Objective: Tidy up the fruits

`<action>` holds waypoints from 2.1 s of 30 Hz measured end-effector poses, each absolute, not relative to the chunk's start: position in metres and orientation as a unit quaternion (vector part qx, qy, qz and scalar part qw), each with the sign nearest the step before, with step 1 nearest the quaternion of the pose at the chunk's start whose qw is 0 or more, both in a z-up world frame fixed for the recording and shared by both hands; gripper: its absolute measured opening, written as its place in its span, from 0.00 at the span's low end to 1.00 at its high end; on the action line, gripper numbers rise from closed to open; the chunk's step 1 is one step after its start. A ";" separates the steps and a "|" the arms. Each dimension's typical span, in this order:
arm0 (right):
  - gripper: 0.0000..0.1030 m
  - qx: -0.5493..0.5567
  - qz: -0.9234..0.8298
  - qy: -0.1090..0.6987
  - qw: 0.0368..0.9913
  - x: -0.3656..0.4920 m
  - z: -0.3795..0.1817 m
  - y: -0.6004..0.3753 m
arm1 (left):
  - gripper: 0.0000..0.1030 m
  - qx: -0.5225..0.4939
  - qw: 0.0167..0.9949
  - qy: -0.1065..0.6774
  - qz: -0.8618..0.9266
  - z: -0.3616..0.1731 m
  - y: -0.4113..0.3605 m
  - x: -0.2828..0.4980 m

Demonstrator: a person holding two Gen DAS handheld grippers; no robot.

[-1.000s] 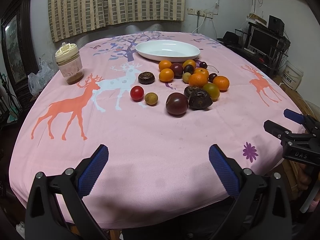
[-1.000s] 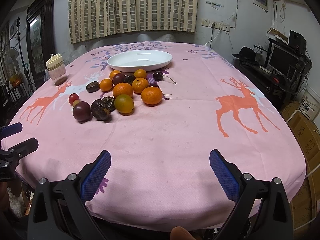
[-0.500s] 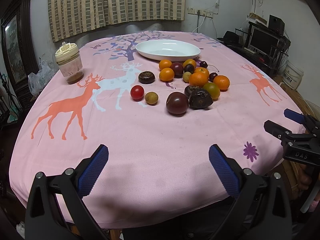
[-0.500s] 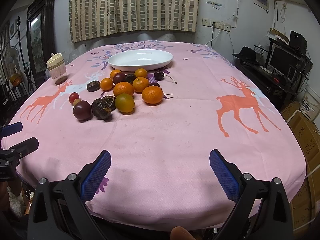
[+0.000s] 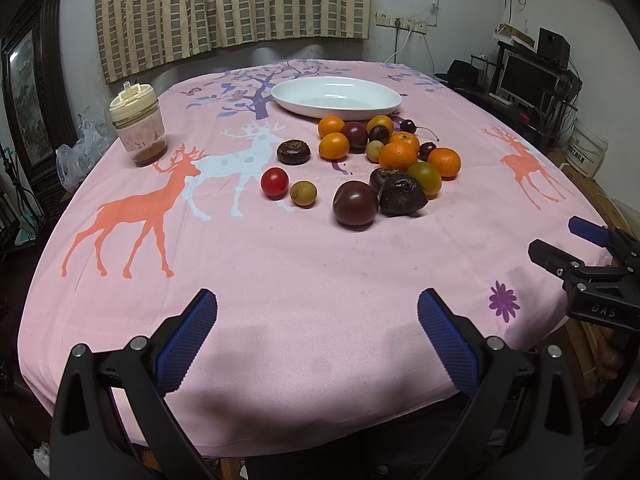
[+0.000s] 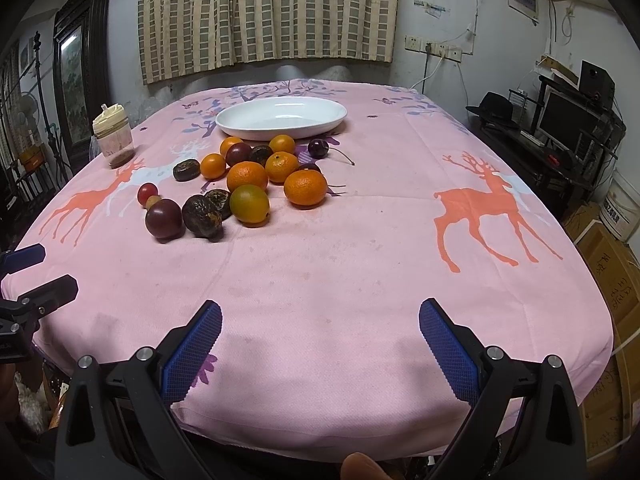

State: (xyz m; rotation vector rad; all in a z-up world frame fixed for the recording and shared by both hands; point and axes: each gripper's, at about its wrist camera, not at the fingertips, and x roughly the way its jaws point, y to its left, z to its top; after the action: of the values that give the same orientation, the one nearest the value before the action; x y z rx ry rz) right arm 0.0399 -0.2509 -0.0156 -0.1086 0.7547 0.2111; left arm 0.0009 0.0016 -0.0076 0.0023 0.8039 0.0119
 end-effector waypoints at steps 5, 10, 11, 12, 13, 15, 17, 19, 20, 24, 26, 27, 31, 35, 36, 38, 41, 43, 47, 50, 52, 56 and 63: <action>0.96 -0.054 0.104 0.371 0.921 0.040 -0.020 -0.250 | 0.95 0.000 0.919 0.394 0.005 -0.013 0.004 0.000; 0.96 -0.055 0.105 0.378 0.918 0.042 -0.025 -0.250 | 0.95 -0.001 0.917 0.400 0.005 -0.016 0.004 0.003; 0.96 -0.055 0.105 0.380 0.918 0.042 -0.025 -0.250 | 0.95 -0.001 0.916 0.402 0.005 -0.018 0.005 0.004; 0.96 -0.056 0.104 0.382 0.917 0.044 -0.025 -0.250 | 0.95 -0.002 0.915 0.403 0.005 -0.019 0.006 0.004; 0.96 -0.057 0.104 0.383 0.916 0.045 -0.026 -0.249 | 0.95 -0.004 0.914 0.405 0.006 -0.020 0.007 0.005; 0.96 -0.059 0.106 0.385 0.915 0.047 -0.028 -0.248 | 0.95 -0.006 0.913 0.409 0.005 -0.023 0.008 0.007; 0.96 -0.056 0.113 0.383 0.915 0.048 -0.030 -0.248 | 0.95 -0.008 0.912 0.410 0.003 -0.027 0.010 0.009; 0.96 -0.040 0.131 0.378 0.915 0.049 -0.033 -0.248 | 0.95 -0.014 0.912 0.410 0.000 -0.031 0.014 0.011; 0.96 -0.029 0.142 0.377 0.915 0.050 -0.034 -0.248 | 0.95 -0.018 0.912 0.409 -0.002 -0.032 0.015 0.012; 0.96 -0.009 0.190 0.390 0.901 0.064 -0.036 -0.238 | 0.95 -0.035 0.914 0.403 -0.013 -0.039 0.024 0.016; 0.96 -0.012 0.197 0.392 0.899 0.072 -0.034 -0.227 | 0.95 -0.043 0.915 0.402 -0.017 -0.044 0.029 0.019; 0.96 -0.012 0.202 0.394 0.896 0.077 -0.034 -0.222 | 0.95 -0.046 0.915 0.400 -0.020 -0.046 0.031 0.019; 0.85 0.008 0.242 0.417 0.876 0.102 -0.037 -0.199 | 0.95 -0.043 0.921 0.386 -0.031 -0.049 0.036 0.020; 0.59 0.005 0.267 0.448 0.853 0.127 -0.046 -0.174 | 0.95 -0.046 0.923 0.380 -0.038 -0.051 0.046 0.021; 0.59 0.000 0.266 0.446 0.855 0.131 -0.048 -0.170 | 0.95 -0.046 0.923 0.379 -0.037 -0.051 0.047 0.021; 0.59 -0.002 0.267 0.447 0.854 0.139 -0.046 -0.164 | 0.95 -0.045 0.924 0.379 -0.038 -0.051 0.051 0.023; 0.48 0.001 0.274 0.454 0.848 0.148 -0.047 -0.158 | 0.95 -0.047 0.923 0.380 -0.040 -0.051 0.054 0.027; 0.36 -0.002 0.285 0.455 0.844 0.151 -0.048 -0.153 | 0.95 -0.048 0.922 0.382 -0.044 -0.051 0.054 0.030; 0.35 0.014 0.289 0.433 0.853 0.146 -0.045 -0.160 | 0.95 -0.043 0.922 0.381 -0.055 -0.047 0.047 0.041; 0.35 0.042 0.299 0.404 0.864 0.139 -0.039 -0.176 | 0.95 -0.047 0.920 0.381 -0.084 -0.039 0.039 0.058; 0.35 0.064 0.301 0.404 0.862 0.138 -0.040 -0.186 | 0.94 -0.051 0.917 0.381 -0.106 -0.035 0.031 0.071; 0.35 0.087 0.299 0.412 0.857 0.142 -0.043 -0.198 | 0.68 -0.034 0.907 0.400 -0.127 -0.035 0.011 0.101; 0.35 0.096 0.312 0.411 0.851 0.141 -0.046 -0.203 | 0.56 -0.009 0.889 0.442 -0.122 -0.042 -0.009 0.134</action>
State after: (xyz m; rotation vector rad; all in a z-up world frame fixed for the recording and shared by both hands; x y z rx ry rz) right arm 0.1409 -0.2031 -0.0459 0.2014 0.8645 0.6579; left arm 0.1335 -0.0092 -0.0418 -0.0197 0.9173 -0.2537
